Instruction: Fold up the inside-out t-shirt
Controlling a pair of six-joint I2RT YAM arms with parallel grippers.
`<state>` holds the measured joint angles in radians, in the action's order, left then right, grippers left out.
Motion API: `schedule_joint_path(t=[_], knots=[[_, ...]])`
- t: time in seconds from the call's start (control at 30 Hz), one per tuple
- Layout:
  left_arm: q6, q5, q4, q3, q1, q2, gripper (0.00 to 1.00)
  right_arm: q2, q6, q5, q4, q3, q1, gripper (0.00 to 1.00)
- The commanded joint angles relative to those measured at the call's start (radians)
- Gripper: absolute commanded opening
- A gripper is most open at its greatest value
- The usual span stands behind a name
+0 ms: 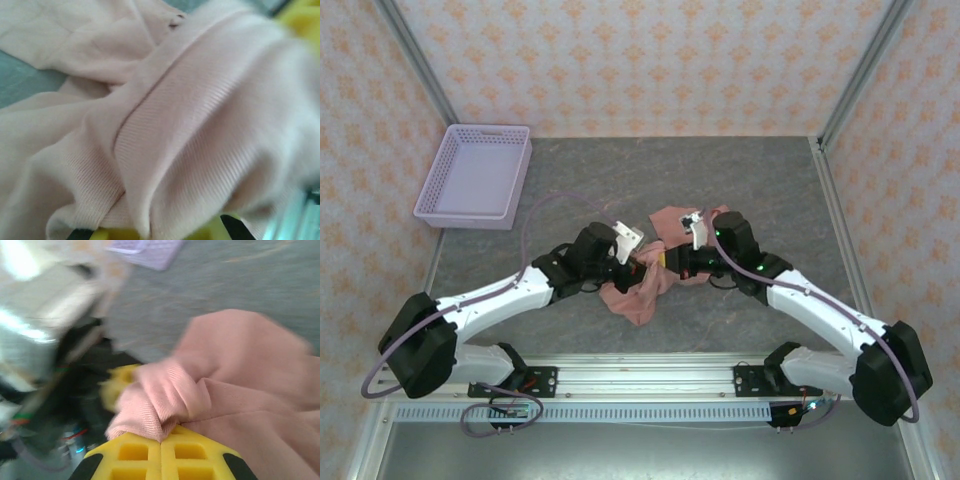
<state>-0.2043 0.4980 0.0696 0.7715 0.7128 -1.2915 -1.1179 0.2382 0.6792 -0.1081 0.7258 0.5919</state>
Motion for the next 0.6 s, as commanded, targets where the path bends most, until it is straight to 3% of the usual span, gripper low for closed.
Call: schedule_joint_path(t=[0.0, 0.1, 0.2, 0.43, 0.5, 0.57], knots=[[-0.126, 0.198, -0.12, -0.025, -0.04, 0.076, 0.0, -0.011, -0.028, -0.468, -0.332, 0.113, -0.003, 0.08], [-0.202, 0.235, -0.159, -0.071, -0.063, 0.143, 0.0, -0.016, -0.025, -0.601, -0.365, 0.114, 0.043, 0.2], [-0.223, 0.195, -0.107, -0.076, -0.084, 0.192, 0.0, -0.003, -0.059, -0.634, -0.368, 0.114, 0.096, 0.31], [-0.23, 0.151, -0.075, -0.067, -0.093, 0.209, 0.0, 0.15, -0.077, -0.264, -0.119, -0.004, 0.147, 0.5], [-0.228, 0.144, -0.073, -0.066, -0.092, 0.204, 0.0, 0.168, -0.052, -0.185, -0.035, -0.036, 0.149, 0.59], [-0.227, 0.137, -0.07, -0.064, -0.094, 0.202, 0.0, 0.173, -0.032, -0.149, 0.022, -0.058, 0.151, 0.61]])
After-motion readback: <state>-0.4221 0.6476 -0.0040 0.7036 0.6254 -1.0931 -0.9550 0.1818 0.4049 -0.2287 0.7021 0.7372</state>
